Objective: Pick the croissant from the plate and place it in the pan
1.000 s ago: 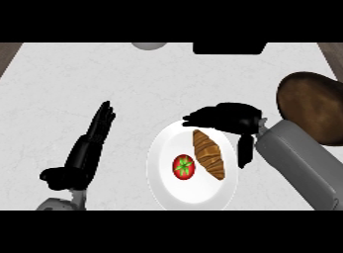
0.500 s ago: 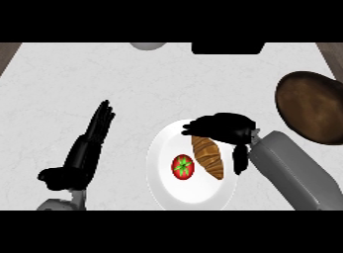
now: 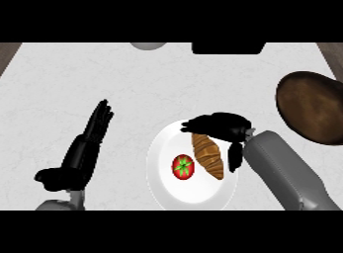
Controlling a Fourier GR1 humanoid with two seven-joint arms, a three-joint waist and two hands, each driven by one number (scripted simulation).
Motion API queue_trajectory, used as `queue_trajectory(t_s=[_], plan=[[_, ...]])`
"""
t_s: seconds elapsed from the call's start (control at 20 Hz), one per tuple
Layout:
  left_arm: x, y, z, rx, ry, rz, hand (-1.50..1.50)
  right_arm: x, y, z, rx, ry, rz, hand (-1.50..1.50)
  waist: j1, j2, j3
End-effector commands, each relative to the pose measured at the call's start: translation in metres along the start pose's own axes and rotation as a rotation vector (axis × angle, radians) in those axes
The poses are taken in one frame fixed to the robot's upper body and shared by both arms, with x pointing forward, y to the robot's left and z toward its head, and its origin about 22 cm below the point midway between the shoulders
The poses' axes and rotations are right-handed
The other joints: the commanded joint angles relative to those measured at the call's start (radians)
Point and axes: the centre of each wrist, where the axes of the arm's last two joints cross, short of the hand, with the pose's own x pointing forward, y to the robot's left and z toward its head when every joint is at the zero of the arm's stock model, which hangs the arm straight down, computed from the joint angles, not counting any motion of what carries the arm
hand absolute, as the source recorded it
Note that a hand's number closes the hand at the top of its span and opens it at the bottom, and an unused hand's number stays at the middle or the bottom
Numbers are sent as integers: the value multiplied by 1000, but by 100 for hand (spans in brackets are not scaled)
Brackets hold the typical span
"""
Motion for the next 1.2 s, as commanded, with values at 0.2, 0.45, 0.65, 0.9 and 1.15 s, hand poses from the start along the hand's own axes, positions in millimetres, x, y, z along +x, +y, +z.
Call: queue_trajectory(t_s=[0.2, 0.45, 0.65, 0.9, 1.15], plan=[[4, 8, 7, -15, 2, -9, 0, -7, 5, -15, 31, 43, -2, -150, 2, 0, 0], [5, 6, -4, -4, -8, 10, 0, 8, 3, -40, 141, 27, 97, 150, 3, 0, 0], [-8, -6, 6, -16, 1, 13, 0, 10, 30, -56, 103, -17, 172, 150, 7, 2, 0], [-14, -12, -1, -15, -7, -10, 0, -6, 43, -43, 89, -31, 198, 150, 3, 2, 0], [-18, 8, 4, -15, 0, 1, 0, -4, 38, -37, -59, -47, 214, 150, -1, 0, 0]])
